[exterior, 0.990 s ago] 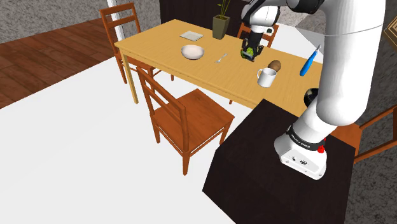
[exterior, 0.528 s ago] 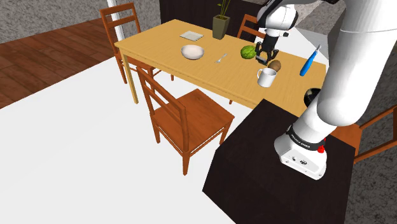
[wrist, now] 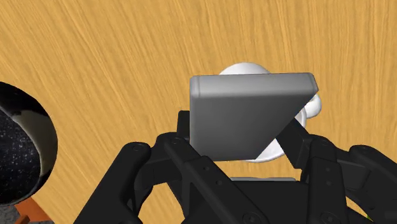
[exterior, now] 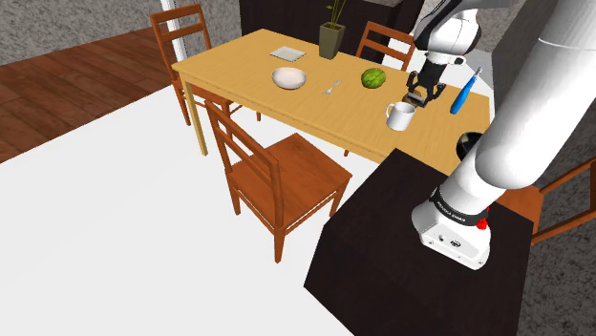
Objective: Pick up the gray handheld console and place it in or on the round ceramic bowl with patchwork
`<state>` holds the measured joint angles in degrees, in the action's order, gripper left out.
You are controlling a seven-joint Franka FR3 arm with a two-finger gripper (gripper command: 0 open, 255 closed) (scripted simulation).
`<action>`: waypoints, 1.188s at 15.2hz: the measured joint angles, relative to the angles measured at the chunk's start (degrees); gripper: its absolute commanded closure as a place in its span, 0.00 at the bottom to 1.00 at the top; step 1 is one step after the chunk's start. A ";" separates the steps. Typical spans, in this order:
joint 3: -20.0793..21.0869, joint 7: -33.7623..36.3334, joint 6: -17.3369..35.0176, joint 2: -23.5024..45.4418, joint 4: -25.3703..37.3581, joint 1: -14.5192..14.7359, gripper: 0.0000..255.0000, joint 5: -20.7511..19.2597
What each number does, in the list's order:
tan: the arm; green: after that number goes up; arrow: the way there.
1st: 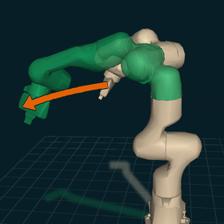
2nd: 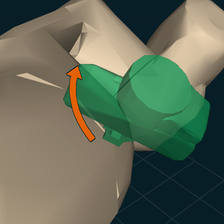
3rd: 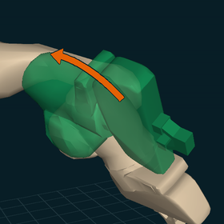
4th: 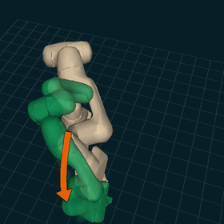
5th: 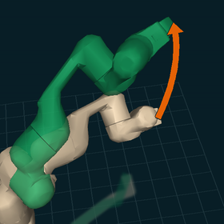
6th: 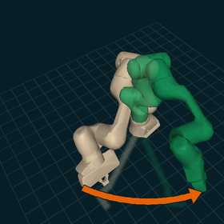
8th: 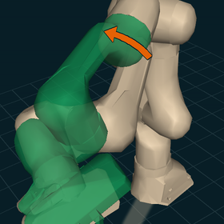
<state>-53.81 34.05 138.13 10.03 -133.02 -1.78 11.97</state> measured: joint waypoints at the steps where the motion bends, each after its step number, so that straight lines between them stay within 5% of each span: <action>1: -0.90 -0.56 0.33 -1.00 -0.94 -0.33 1.00 -1.05; 7: -7.07 -1.67 2.19 -9.16 -7.13 -2.44 1.00 -10.81; 18: -15.70 -10.85 1.84 -16.96 -10.02 -11.91 1.00 -22.39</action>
<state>-69.52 23.20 139.97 -6.93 -143.03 -13.68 -10.42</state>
